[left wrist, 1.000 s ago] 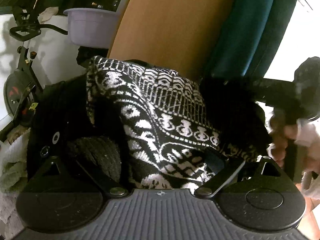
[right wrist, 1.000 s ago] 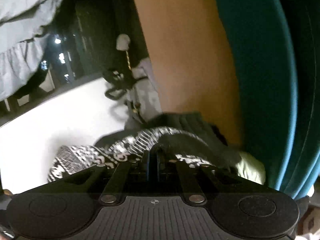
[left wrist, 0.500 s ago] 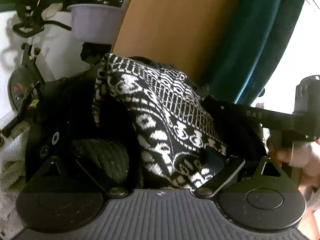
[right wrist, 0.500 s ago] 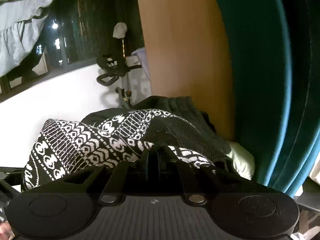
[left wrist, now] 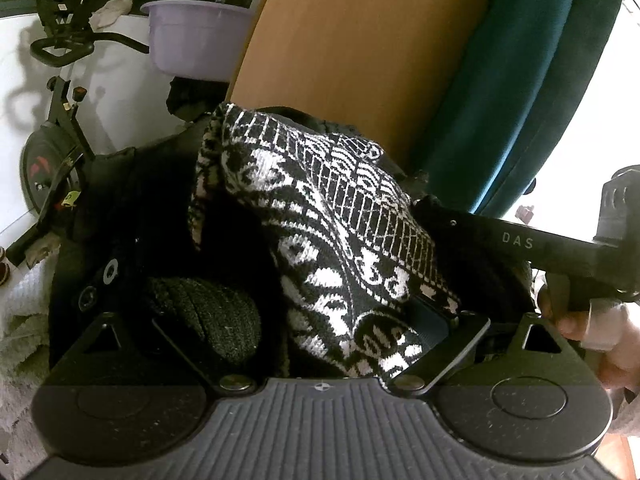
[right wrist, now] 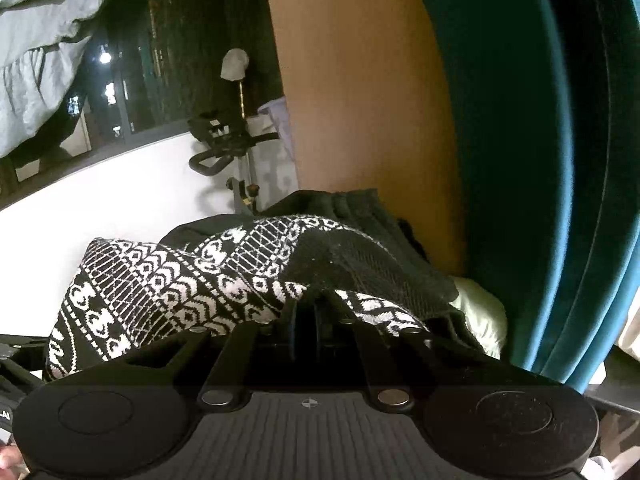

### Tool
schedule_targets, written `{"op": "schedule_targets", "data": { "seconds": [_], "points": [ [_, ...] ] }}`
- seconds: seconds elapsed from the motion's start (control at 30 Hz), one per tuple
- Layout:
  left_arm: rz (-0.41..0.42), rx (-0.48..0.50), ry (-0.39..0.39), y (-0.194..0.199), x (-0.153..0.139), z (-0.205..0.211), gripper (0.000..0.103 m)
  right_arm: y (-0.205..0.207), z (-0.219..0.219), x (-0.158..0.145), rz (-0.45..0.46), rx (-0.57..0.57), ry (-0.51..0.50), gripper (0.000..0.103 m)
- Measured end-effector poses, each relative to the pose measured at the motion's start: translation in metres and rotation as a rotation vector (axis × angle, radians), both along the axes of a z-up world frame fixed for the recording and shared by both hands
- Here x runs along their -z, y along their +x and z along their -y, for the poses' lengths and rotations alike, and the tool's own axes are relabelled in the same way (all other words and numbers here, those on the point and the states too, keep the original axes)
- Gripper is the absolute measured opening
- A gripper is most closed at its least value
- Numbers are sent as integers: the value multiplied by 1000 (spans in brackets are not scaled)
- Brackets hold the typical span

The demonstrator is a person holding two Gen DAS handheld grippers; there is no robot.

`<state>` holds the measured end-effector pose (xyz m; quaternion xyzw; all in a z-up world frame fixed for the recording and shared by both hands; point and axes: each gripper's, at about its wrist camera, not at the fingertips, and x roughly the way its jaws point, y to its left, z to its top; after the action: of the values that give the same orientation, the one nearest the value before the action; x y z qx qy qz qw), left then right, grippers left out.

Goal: Fold clothes

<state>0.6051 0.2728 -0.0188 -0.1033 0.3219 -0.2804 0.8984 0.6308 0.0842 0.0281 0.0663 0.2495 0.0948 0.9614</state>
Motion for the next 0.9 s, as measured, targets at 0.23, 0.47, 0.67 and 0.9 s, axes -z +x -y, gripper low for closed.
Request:
{"op": "schedule_targets", "data": {
  "seconds": [0.23,0.47,0.67,0.9],
  "points": [
    [-15,-13,-8,1,0,-1,95,3,-6,-17,-19,14,5,23],
    [-39,-28,-41,3,0,-4,96,-16,10,-66,-33,-62,131,88],
    [-77,-53,-136,6,2,-16,96,-56,41,-82,-40,-98,201,102],
    [-57,-35,-84,6,2,-8,98,-71,44,-65,-57,-96,82,51]
  ]
}}
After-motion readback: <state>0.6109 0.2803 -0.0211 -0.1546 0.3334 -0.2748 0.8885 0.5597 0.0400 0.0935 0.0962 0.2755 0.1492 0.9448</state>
